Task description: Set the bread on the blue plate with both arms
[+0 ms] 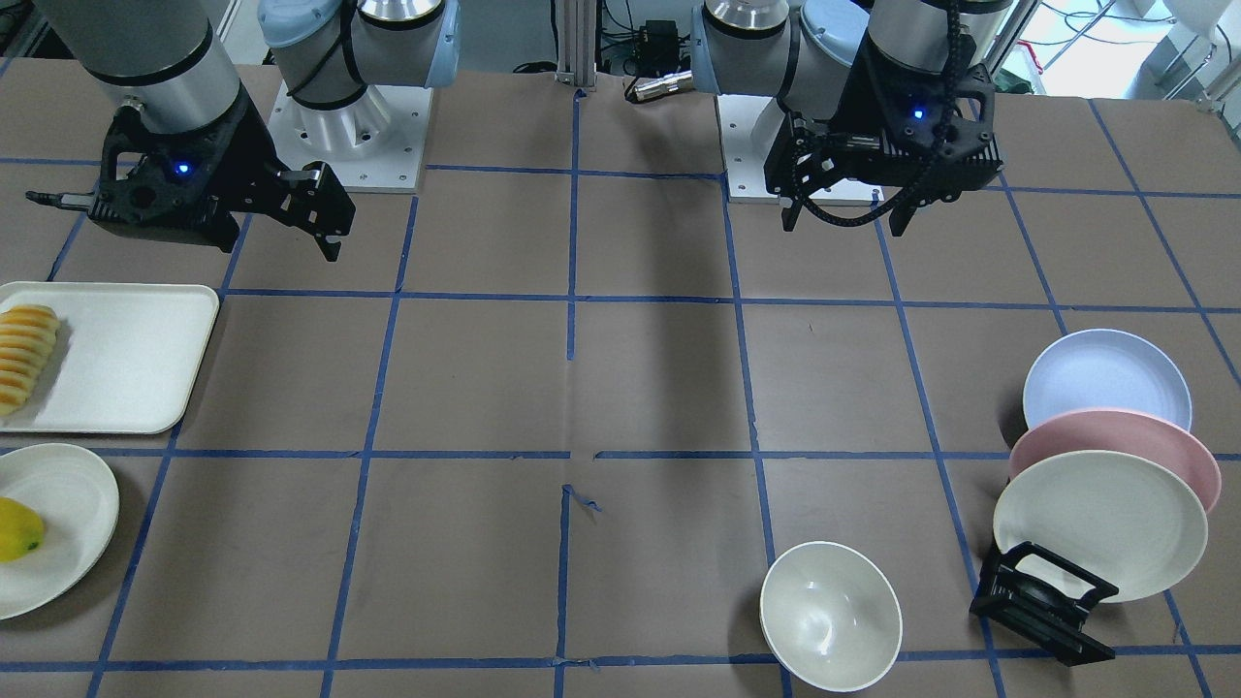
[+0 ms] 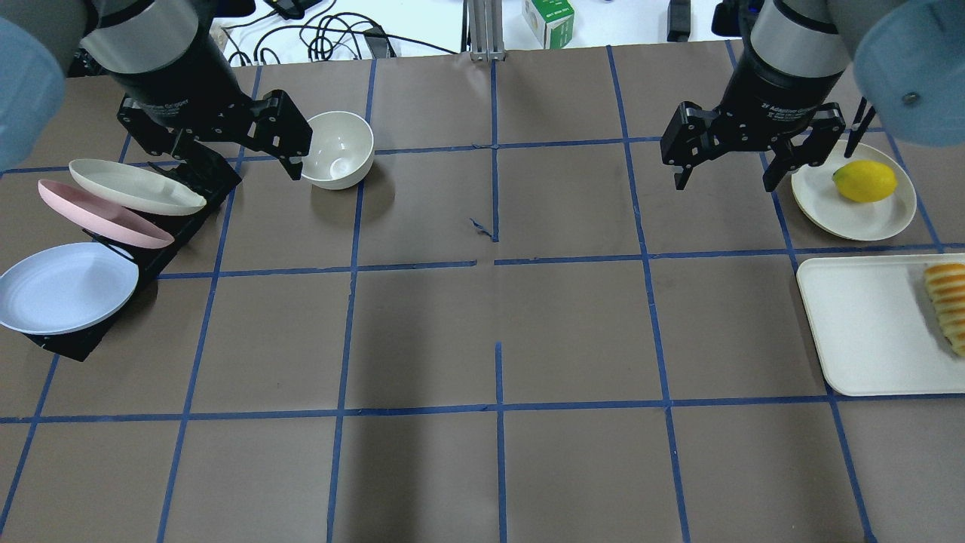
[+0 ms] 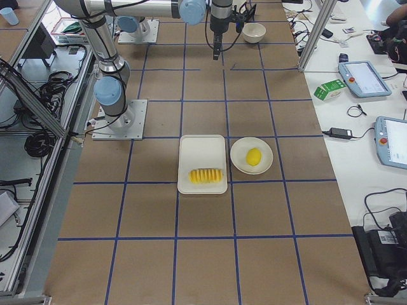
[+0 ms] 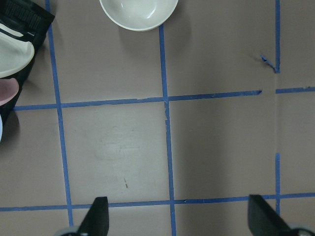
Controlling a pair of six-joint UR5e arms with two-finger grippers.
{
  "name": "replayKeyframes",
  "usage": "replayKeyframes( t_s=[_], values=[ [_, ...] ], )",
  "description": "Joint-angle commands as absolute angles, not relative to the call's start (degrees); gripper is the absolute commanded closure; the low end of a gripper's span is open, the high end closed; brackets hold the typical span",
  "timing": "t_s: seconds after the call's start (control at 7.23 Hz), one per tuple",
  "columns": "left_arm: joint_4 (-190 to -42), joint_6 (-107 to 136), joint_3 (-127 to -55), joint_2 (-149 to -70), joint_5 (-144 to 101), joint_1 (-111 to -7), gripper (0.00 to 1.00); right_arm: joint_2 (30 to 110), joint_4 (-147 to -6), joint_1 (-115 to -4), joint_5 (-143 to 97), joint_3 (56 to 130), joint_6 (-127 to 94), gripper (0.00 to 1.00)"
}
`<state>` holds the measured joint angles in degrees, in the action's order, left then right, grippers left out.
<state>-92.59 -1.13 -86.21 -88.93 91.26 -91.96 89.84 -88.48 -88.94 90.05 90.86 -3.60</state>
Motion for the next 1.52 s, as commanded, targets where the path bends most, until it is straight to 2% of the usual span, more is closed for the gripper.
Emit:
replayKeyframes(
  t_s=[0.0,0.97,1.38],
  values=[
    [-92.2,-1.1,-87.0,-88.2,91.2,-92.0,0.00,89.8,-88.5,-88.9,90.3,91.0,-3.5,0.00],
    [-92.1,-1.1,-87.9,-88.7,91.9,-91.8,0.00,89.4,-88.4,-87.7,90.4,91.1,-2.6,0.00],
    [-89.1,-1.1,-89.2,-88.9,91.9,-91.5,0.00,87.6,-87.7,-74.4,96.6,92.4,-0.7,0.00]
  ],
)
